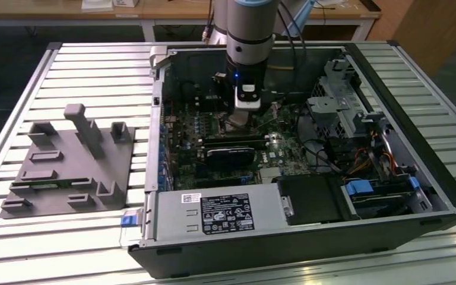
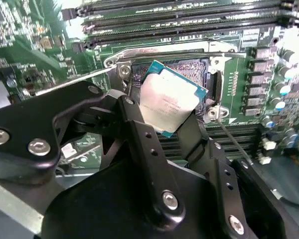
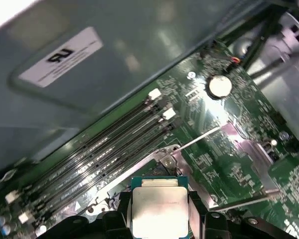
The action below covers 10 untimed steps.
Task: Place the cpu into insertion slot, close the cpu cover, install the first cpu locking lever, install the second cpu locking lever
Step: 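Place the cpu into insertion slot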
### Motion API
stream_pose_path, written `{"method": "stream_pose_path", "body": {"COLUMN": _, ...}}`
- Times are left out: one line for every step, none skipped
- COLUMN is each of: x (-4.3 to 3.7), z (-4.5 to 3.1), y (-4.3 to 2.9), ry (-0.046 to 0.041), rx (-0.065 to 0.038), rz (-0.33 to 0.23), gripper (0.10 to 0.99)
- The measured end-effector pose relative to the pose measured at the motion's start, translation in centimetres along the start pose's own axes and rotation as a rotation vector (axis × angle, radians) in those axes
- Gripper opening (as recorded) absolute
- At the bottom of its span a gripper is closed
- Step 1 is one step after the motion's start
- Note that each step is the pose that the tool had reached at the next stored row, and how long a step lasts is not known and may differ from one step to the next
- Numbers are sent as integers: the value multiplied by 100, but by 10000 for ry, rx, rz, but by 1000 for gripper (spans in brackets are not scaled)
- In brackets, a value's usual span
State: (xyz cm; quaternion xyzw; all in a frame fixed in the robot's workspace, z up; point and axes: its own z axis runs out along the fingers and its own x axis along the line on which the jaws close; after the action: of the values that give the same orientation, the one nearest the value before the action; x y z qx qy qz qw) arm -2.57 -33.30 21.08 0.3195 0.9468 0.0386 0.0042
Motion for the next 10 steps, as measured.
{"method": "stream_pose_path", "body": {"x": 0, "z": 0, "y": 0, "ry": -16, "rx": 2, "rz": 161, "gripper": 541}}
{"method": "stream_pose_path", "body": {"x": 0, "z": 0, "y": 0, "ry": -32, "rx": 4, "rz": 320, "gripper": 541}}
{"method": "stream_pose_path", "body": {"x": 0, "z": 0, "y": 0, "ry": -47, "rx": 6, "rz": 476, "gripper": 541}}
{"method": "stream_pose_path", "body": {"x": 0, "z": 1, "y": 0, "ry": -62, "rx": 7, "rz": 635, "gripper": 541}}
{"method": "stream_pose_path", "body": {"x": 0, "z": 0, "y": 0, "ry": -79, "rx": 10, "rz": 803, "gripper": 541}}
{"method": "stream_pose_path", "body": {"x": 0, "z": 1, "y": 0, "ry": -94, "rx": 10, "rz": 964, "gripper": 541}}
{"method": "stream_pose_path", "body": {"x": 0, "z": 1, "y": 0, "ry": -108, "rx": 10, "rz": 1131, "gripper": 541}}
{"method": "stream_pose_path", "body": {"x": 0, "z": 1, "y": 0, "ry": -122, "rx": 9, "rz": 1302, "gripper": 541}}
{"method": "stream_pose_path", "body": {"x": 0, "z": 1, "y": 0, "ry": -136, "rx": 7, "rz": 1471, "gripper": 541}}
{"method": "stream_pose_path", "body": {"x": 0, "z": 1, "y": 0, "ry": -149, "rx": 7, "rz": 1643, "gripper": 541}}
